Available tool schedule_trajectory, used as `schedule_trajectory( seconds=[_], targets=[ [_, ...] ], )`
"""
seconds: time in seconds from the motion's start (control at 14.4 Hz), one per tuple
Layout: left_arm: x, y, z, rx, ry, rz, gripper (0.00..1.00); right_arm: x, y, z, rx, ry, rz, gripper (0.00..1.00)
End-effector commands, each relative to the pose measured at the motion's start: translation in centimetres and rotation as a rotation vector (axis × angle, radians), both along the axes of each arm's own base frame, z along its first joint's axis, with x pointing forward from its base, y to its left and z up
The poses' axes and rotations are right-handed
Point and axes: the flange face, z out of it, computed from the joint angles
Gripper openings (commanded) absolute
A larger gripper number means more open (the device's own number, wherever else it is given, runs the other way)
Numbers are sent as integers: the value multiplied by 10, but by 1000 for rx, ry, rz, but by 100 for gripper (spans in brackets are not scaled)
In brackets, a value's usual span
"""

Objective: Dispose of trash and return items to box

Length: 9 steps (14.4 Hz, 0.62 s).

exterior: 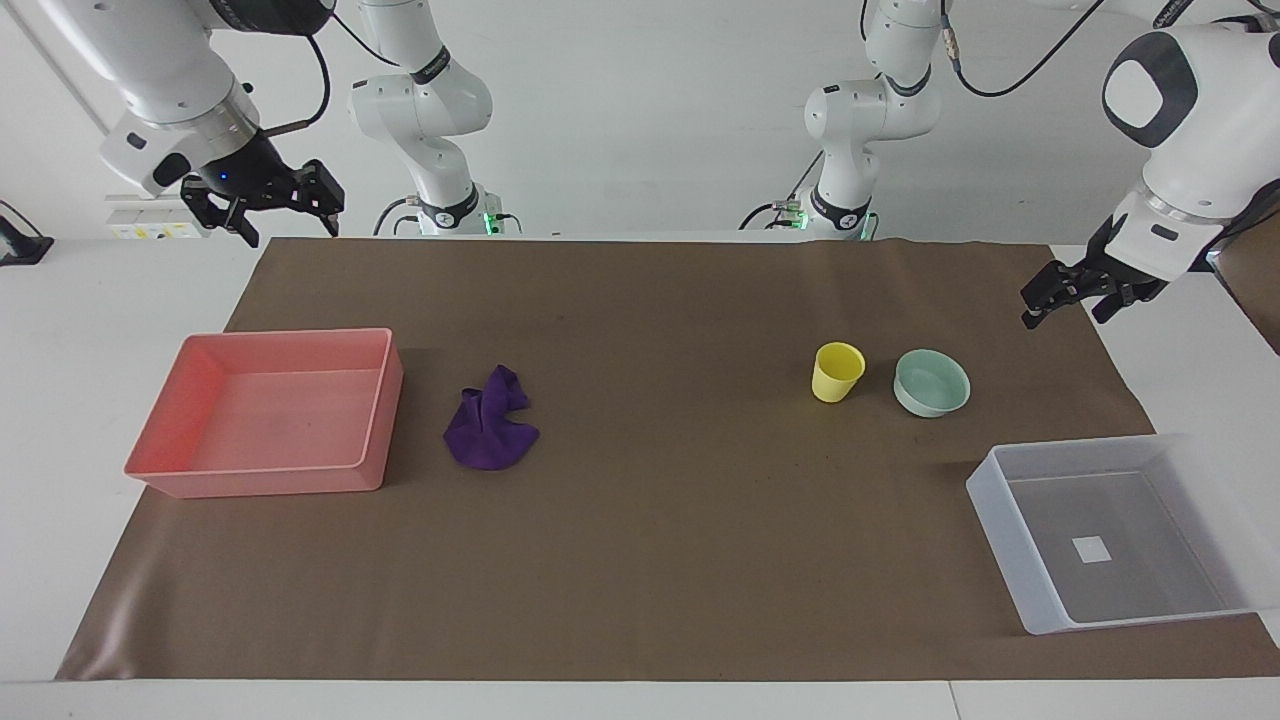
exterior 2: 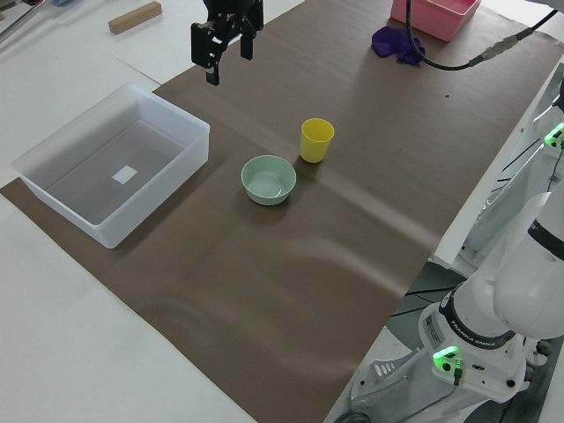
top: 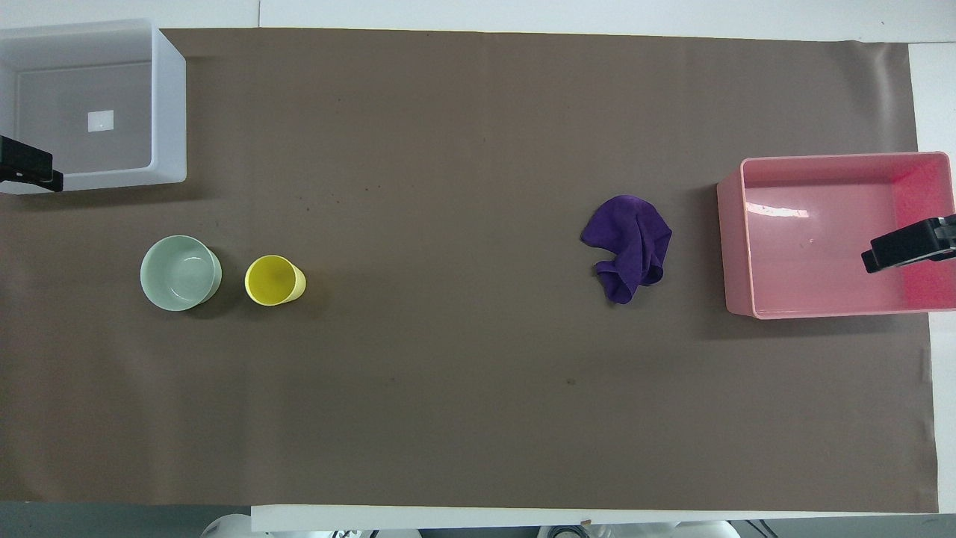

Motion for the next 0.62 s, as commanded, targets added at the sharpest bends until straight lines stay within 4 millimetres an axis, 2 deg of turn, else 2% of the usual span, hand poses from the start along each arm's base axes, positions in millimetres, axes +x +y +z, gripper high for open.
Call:
schedule_trajectory(
  seconds=[0.0, 0.28, 0.35, 0.42, 0.48, 0.55],
  targets=[
    [-1, -3, 2, 11, 9, -2, 100, -3, 5, -1, 4, -13, -35, 99],
    [-10, -2, -6, 11, 21, 14, 100, -3, 7, -2, 7, -15, -33, 99],
    [-16, -1, -16, 11, 35, 31, 100, -3, 8, -3, 8, -16, -35, 99],
    [-17, 3, -24, 10, -14, 52, 100, 0, 18, -8, 23, -27, -29, 99],
    [-17, 6, -38, 8, -66, 62, 100, 3, 30, -14, 70, -57, -38, 99],
    [-21, 11, -55, 7, -83, 67, 100, 6, 34, -21, 87, -69, -46, 99]
  ],
)
